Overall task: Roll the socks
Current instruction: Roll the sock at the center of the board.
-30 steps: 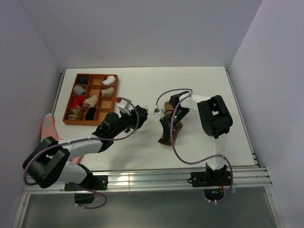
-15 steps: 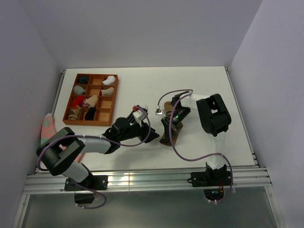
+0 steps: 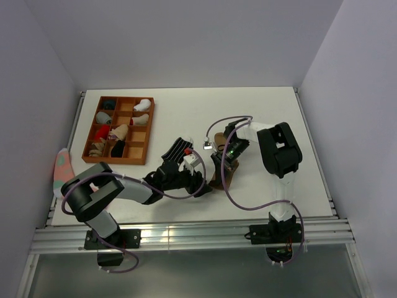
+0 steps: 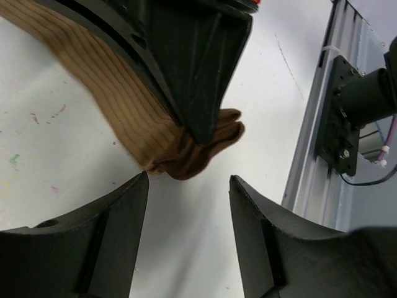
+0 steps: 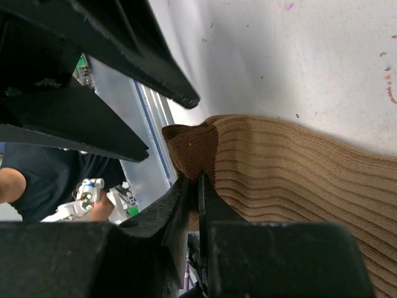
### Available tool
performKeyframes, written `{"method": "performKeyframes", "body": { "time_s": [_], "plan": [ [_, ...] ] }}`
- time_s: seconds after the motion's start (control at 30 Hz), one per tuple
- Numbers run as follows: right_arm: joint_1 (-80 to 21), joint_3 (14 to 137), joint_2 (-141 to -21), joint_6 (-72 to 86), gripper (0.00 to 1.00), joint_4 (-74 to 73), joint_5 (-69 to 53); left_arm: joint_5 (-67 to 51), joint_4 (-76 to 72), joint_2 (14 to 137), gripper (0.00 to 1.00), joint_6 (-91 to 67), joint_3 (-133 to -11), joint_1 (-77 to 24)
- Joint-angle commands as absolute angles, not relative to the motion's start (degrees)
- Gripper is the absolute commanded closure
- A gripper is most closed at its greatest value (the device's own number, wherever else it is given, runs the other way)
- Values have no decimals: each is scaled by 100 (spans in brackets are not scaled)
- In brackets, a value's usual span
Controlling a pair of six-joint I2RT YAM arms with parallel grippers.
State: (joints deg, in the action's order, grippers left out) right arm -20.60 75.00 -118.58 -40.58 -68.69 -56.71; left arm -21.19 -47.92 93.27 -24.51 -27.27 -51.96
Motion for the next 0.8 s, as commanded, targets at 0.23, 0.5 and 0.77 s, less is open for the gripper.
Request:
{"method": "performKeyframes", "body": {
  "time_s": [0.23, 0.5, 0.77],
  "plan": [
    [-1969, 7690, -11953, -4359, 87, -7286, -5880, -1811, -4632, 9475, 40, -2048, -3058, -5238],
    [-1951, 7787, -12041, -4552, 87, -7497, -5959, -1740, -4421, 9466, 42, -1934, -3120, -5291],
    [-1951, 7805, -12085, -4667, 87, -7620, -5976, -1740, -4491, 9676, 42, -1864, -3322, -5335]
  ]
}}
